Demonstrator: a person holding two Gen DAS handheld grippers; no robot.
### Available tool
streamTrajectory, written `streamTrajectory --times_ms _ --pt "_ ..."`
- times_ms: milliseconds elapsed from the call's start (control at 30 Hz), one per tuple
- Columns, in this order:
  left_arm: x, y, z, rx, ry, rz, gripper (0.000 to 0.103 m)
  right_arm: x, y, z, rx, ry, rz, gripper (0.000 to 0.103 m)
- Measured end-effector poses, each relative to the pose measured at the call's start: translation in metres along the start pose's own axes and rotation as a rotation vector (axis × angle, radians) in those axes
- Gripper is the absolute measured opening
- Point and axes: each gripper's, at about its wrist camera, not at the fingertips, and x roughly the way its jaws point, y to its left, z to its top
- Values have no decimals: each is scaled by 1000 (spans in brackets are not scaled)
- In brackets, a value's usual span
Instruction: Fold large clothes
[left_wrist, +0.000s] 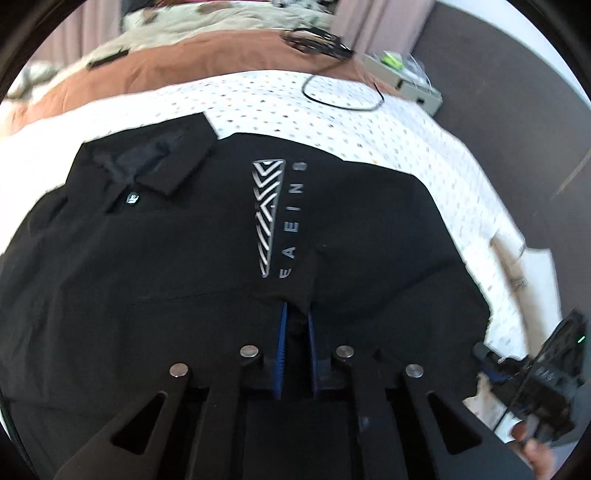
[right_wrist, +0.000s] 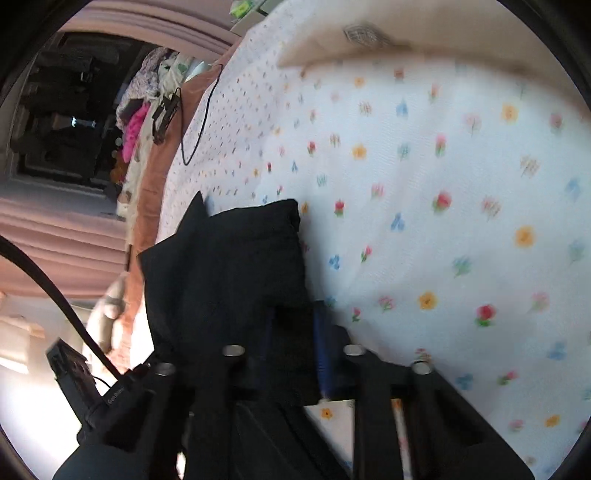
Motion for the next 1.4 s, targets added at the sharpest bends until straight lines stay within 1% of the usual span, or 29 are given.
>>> streamTrajectory --times_ms 67,167,233,300,367,467,600,700,800,933,967,1000,1033,1067,1100,1233,1333,1400 --pt "-3 9 0 -31 -7 -2 12 -6 9 0 -33 -27 29 5" --pt "-6 22 -4 -57 -15 2 12 -16 32 -4 -105 -57 101 2" --pt "-9 31 -6 -78 -9 -9 12 -21 45 -8 -135 -65 166 2" --pt "-12 40 -8 -79 -2 -12 12 -23 59 -12 -177 -72 203 1" --pt "-16 48 -9 -80 1 -3 12 -22 69 -17 -207 -71 227 1" --pt "-32 69 -11 -111 -16 -1 12 -13 84 -26 -249 -51 265 1" --pt "-59 96 -15 -145 -45 -21 12 -2 106 -37 -293 -35 322 1" --pt "-86 118 -28 -178 -90 -24 12 7 128 -49 -334 -28 365 1" --pt "-104 140 -47 -225 -102 -32 12 20 140 -60 -357 -12 396 1" --pt "-123 173 -78 -311 -126 -15 14 39 161 -74 -390 14 416 1" --pt "-127 179 -84 -327 -132 -13 21 45 166 -78 -398 22 419 1" --pt "-130 189 -92 -351 -141 -10 37 53 172 -82 -408 30 420 1" --pt "-133 196 -97 -366 -151 -9 49 59 179 -88 -422 41 420 1" --pt "-137 204 -102 -382 -167 -9 71 65 184 -91 -432 49 420 1" --pt "-142 212 -108 -399 -188 -5 78 73 190 -94 -444 58 417 1" --pt "-158 236 -111 -436 -219 -11 78 101 214 -112 -499 93 405 1" --pt "-171 250 -116 -436 -244 19 78 120 230 -125 -536 126 394 1" --pt "-176 265 -121 -454 -249 13 78 135 239 -129 -552 148 383 1"
